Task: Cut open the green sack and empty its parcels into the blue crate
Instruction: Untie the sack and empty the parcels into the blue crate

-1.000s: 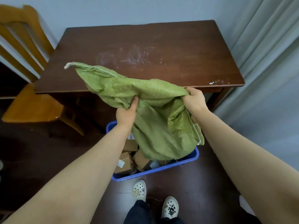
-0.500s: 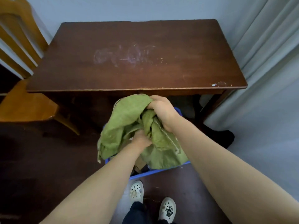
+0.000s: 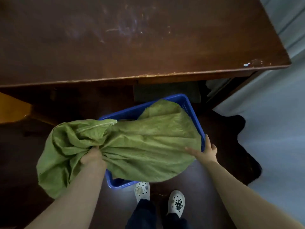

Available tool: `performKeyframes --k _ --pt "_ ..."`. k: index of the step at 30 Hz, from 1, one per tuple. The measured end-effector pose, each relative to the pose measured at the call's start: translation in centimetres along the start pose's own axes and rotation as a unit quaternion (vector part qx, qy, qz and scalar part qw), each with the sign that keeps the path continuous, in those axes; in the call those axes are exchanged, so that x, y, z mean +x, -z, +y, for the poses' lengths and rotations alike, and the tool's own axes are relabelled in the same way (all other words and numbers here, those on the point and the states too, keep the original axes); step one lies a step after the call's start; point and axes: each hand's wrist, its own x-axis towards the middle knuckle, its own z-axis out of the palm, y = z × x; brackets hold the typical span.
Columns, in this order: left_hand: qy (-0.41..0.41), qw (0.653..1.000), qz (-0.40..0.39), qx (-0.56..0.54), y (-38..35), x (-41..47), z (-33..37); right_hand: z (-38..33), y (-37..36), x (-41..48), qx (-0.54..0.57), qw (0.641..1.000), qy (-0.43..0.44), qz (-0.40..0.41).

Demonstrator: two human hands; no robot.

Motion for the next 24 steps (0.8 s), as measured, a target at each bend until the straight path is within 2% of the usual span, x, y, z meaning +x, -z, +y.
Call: performKeyframes --k 1,2,4,7,9,10,12,15,20,22,24 --pt "0.023 0.999 -0.018 -0.019 -0.4 3.1 -0.2 1.0 -0.7 1.2 0.024 0.999 -0.024 0.008" --pt "-0.008 0.999 -0.04 0.027 -0.5 6.9 -0.9 1.8 -1.5 2.5 0.047 0.998 -0.046 0.015" --pt "0.015 0.999 -0.031 0.04 -0.8 13.7 -1.8 2.8 -2.9 4.5 0.085 0.993 -0.085 0.019" --pt "0.014 0.994 0.03 0.104 -0.7 13.2 -1.9 3.0 -5.1 5.8 0.105 0.992 -0.07 -0.019" --pt "-0.04 0.969 0.14 0.2 0.4 13.3 -2.4 2.4 -7.2 5.7 0.053 0.997 -0.018 -0.045" --pt "-0.039 0.943 0.156 0.291 1.0 14.8 -3.1 2.1 -8.5 5.7 -0.011 0.998 0.004 -0.055" --pt "-0.014 0.93 0.129 0.343 2.0 17.8 -4.6 1.3 -11.8 5.5 -0.163 0.982 0.035 -0.087" --pt "0.036 0.974 0.115 0.189 2.7 19.5 -5.0 0.2 -16.8 5.8 -0.265 0.951 0.068 -0.145" --pt "0.047 0.986 0.105 0.116 2.4 15.5 -4.5 -2.7 -22.1 9.3 -0.364 0.901 0.12 -0.206" --pt "0.07 0.991 0.093 0.066 1.4 14.0 -5.0 -3.2 -22.5 10.0 -0.394 0.887 0.137 -0.197" --pt "0.114 0.992 0.046 0.038 -0.1 13.0 -5.9 -3.0 -21.6 9.8 -0.384 0.895 0.179 -0.14"
